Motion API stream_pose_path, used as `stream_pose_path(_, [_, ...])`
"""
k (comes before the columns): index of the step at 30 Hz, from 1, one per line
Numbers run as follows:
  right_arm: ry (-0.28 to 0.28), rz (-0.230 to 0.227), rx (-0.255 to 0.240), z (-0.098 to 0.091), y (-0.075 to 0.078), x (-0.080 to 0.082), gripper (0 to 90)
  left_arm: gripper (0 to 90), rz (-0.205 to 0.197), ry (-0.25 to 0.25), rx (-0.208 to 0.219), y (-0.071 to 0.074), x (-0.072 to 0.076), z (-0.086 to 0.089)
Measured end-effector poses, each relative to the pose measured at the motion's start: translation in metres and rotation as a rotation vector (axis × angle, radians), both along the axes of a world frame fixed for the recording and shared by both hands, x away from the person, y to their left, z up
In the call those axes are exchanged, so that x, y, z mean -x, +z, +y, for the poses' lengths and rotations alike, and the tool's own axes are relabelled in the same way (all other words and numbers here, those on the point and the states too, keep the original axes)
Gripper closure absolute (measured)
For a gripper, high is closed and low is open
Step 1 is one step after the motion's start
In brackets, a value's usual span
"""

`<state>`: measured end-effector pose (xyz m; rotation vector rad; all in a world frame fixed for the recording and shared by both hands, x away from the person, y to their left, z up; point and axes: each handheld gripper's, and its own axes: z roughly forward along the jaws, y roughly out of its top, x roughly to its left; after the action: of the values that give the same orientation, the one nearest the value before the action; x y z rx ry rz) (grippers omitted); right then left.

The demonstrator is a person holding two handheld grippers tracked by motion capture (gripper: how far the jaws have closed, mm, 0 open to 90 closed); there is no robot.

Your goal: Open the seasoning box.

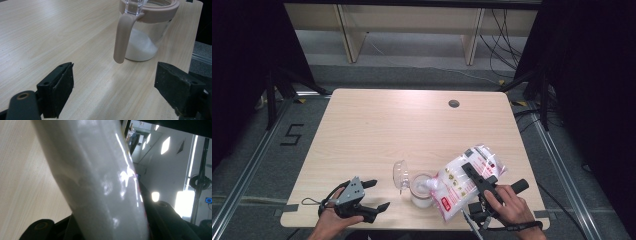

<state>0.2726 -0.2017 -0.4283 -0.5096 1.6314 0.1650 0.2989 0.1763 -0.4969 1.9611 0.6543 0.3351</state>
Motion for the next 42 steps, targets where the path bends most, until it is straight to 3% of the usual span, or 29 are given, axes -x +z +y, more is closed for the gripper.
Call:
stream_pose_path(4, [0.019, -0.025, 0.03, 0.0014, 0.0032, -0.0003, 66.8, 15.4, -0.008, -0.006, -0.013, 0.0005, -0.0011, 0.0013])
stream_pose_path(10, [0.019, -0.025, 0.023, 0.0011, 0.0034, 0.0, 66.9, 15.4, 0.002, 0.0, -0.009, 0.0004, -0.0007, 0.0008])
stream_pose_path(15, [0.002, -0.002, 0.008, -0.0008, 0.0019, -0.0001, 66.8, 15.4, -0.015, -0.016, -0.017, 0.0008, -0.0019, 0.0012])
stream_pose_path(19, [0.019, -0.022, 0.035, 0.0002, 0.0038, -0.0001, 66.9, 15.4, 0.0, -0.001, -0.002, 0.0004, -0.0007, 0.0002])
stream_pose_path(22, [0.021, -0.025, 0.027, 0.0006, 0.004, 0.0, 66.8, 15.4, 0.0, -0.005, -0.004, -0.0001, -0.0002, 0.0002])
stream_pose_path(23, [0.017, -0.026, 0.025, 0.0005, 0.0042, 0.0004, 66.9, 15.4, -0.01, -0.005, -0.033, 0.0008, -0.0011, 0.0021])
stream_pose_path(24, [0.019, -0.025, 0.031, 0.0005, 0.0047, 0.0006, 66.9, 15.4, -0.01, -0.005, -0.033, 0.0011, -0.0014, 0.0023])
stream_pose_path(25, [0.02, -0.024, 0.029, 0.0005, 0.0046, 0.0005, 66.9, 15.4, -0.005, -0.006, -0.011, 0.0007, -0.001, 0.001])
stream_pose_path(27, [0.021, -0.026, 0.032, 0.0002, 0.0052, 0.0, 66.9, 15.4, -0.009, -0.005, -0.031, 0.0005, -0.0008, 0.0021])
stream_pose_path(28, [0.02, -0.029, 0.034, 0.0001, 0.0052, -0.0001, 66.9, 15.4, -0.005, -0.01, -0.005, -0.0001, -0.0003, 0.0008])
stream_pose_path(31, [0.02, -0.031, 0.033, -0.0001, 0.0058, -0.0004, 66.9, 15.4, -0.002, -0.003, 0.004, 0.0001, -0.0002, 0.0006])
stream_pose_path(35, [0.021, -0.03, 0.024, 0.0004, 0.005, -0.0002, 66.9, 15.4, -0.029, -0.023, -0.015, 0.001, -0.0019, 0.002])
stream_pose_path(36, [0.021, -0.027, 0.033, 0.0004, 0.0056, -0.0001, 66.9, 15.4, -0.001, -0.001, 0.003, 0.0001, -0.0001, 0.0006])
stream_pose_path(42, [0.024, -0.026, 0.028, -0.0001, 0.0059, -0.0001, 66.9, 15.4, -0.003, -0.004, 0.001, 0.0001, -0.0003, 0.0008])
